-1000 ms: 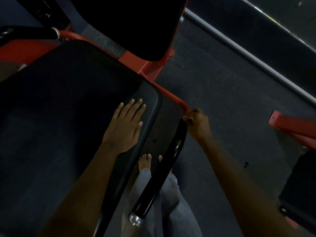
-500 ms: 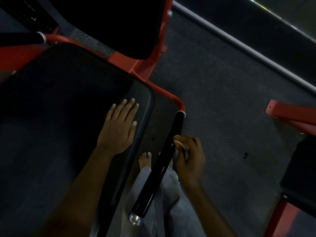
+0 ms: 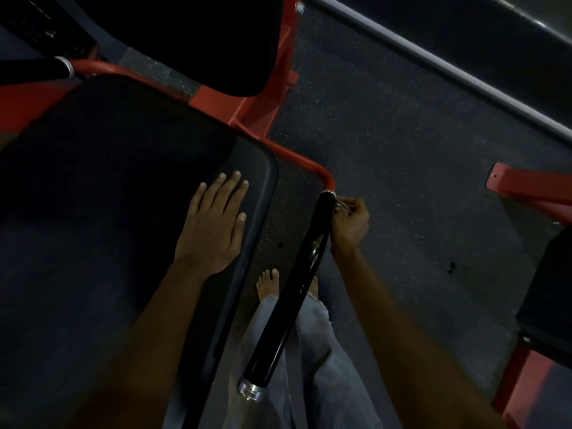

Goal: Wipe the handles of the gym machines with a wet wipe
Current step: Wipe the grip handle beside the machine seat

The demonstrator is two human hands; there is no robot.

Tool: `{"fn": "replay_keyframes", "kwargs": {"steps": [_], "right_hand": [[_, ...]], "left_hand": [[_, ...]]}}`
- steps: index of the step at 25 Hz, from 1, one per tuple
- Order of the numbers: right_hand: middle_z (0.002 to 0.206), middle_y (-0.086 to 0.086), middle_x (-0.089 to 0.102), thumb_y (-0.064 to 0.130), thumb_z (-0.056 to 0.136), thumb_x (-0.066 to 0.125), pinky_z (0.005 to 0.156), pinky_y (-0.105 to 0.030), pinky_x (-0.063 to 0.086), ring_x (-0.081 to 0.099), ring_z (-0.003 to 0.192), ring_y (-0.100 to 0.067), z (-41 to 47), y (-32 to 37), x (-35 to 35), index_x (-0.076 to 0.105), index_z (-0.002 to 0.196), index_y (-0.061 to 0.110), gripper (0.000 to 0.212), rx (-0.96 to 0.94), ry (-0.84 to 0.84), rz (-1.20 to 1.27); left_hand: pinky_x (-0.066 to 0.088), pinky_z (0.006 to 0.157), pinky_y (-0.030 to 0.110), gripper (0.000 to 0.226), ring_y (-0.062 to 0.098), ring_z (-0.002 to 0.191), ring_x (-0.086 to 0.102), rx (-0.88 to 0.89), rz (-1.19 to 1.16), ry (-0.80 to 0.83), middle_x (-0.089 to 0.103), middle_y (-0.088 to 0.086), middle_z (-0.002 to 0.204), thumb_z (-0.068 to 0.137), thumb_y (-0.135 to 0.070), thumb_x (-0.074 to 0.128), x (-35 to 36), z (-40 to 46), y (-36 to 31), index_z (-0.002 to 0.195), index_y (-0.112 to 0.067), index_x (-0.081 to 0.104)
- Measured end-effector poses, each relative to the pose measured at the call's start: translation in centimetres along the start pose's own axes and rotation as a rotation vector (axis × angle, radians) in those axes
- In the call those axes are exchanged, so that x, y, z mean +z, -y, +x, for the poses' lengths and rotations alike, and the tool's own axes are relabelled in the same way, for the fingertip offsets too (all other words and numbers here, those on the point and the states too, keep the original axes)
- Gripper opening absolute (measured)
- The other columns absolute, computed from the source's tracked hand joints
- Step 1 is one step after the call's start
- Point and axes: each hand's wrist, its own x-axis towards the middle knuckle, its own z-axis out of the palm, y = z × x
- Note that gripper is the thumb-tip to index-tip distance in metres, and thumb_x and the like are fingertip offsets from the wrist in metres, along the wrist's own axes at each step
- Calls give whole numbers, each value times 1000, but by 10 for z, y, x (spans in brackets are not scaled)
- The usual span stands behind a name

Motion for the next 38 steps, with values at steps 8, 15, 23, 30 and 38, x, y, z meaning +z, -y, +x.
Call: {"fn": "replay_keyframes", "kwargs": {"steps": [8, 15, 23, 30, 38], "right_hand": [[91, -3, 63, -1, 87, 58, 76, -29, 53, 61, 84, -15, -16, -16, -19, 60, 86, 17, 18, 142, 157, 272], [97, -10, 68, -5, 88, 57, 73, -21, 54, 66, 90, -18, -80, -16, -56, 65, 95, 4, 14, 51, 240, 280], [102, -4, 64, 14, 80, 56, 80, -22, 50, 59, 94, -19, -87, 20, -62, 71, 91, 8, 19, -1315, 630, -630], [107, 0, 61, 9, 89, 53, 90, -23, 27, 49, 104, -16, 1, 69, -12, 66, 95, 15, 15, -1332, 1106, -1407], [111, -16, 59, 13, 95, 39, 84, -33, 50, 59, 93, -27, 60, 70, 33, 51, 124, -1, 34, -994, 854, -1433]], "left_hand": [[9, 120, 44, 57, 22, 146, 15, 3, -5, 1, 22, 6, 158, 97, -33, 22, -1, -1, 0, 150, -12, 26], [8, 120, 43, 57, 22, 146, 16, 6, -10, -8, 24, 7, 157, 96, -32, 24, -1, -1, 0, 149, -12, 27], [11, 119, 45, 57, 24, 146, 17, -1, -2, -2, 22, 8, 157, 97, -32, 22, -2, -1, 0, 149, -11, 26], [12, 119, 45, 57, 23, 146, 17, -7, -6, -1, 23, 6, 158, 96, -32, 23, -2, -1, -1, 150, -12, 26], [11, 120, 44, 57, 21, 146, 15, -9, -17, 7, 21, 5, 158, 96, -32, 23, -1, -2, 1, 150, -13, 25]]}}
